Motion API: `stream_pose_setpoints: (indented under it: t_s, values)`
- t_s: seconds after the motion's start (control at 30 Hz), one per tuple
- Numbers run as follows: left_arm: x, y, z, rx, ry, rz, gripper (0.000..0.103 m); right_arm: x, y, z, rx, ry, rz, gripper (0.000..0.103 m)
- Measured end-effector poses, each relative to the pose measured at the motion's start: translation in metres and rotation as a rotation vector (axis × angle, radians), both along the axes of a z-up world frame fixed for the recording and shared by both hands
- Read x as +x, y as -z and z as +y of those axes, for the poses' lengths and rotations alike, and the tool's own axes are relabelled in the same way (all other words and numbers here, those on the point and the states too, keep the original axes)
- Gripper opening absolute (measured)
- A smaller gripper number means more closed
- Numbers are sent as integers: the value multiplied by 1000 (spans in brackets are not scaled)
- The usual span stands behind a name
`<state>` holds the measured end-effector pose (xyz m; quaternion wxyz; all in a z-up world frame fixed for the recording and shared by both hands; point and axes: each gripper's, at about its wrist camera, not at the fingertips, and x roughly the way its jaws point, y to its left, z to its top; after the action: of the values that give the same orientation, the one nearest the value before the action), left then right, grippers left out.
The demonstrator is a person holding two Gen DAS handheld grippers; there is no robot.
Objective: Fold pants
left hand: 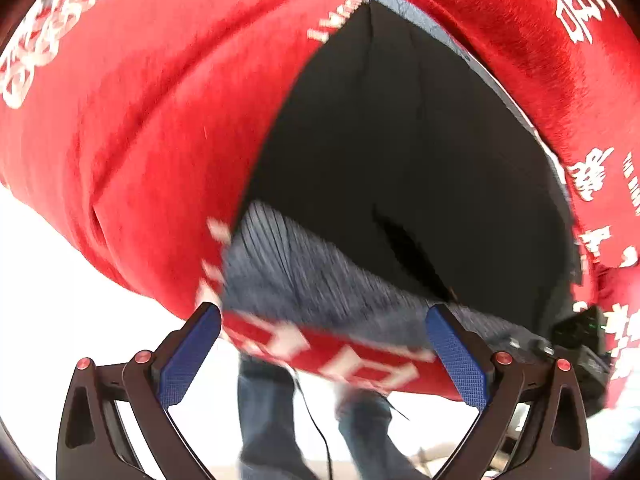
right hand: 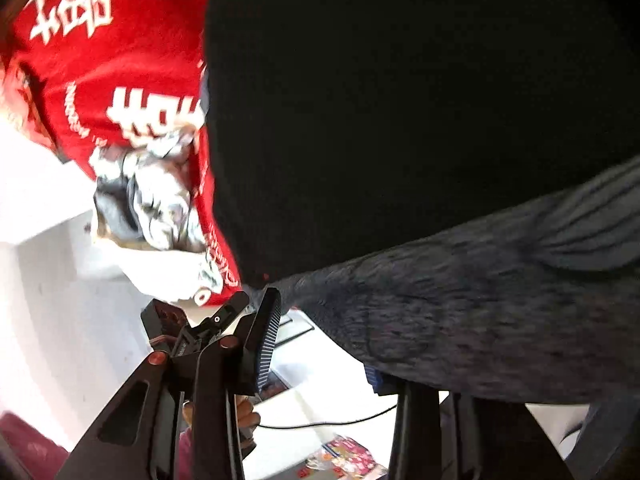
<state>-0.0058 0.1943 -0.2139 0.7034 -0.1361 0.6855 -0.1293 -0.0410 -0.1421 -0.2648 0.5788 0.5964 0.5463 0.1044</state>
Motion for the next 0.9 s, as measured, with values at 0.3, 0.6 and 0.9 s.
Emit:
stream_pose_setpoints:
  t_s: [0.3, 0.6, 0.9]
  values:
    - [-4, 11, -27, -330, -120, 61, 103, 30, -24, 12, 126, 26, -147, 45]
    - [28, 14, -26, -211, -201, 16, 85, 29, -25, 9, 64, -65, -112, 45]
    - [34, 14, -36, -94, -37, 27, 44, -43, 5, -52, 45, 250, 29, 45]
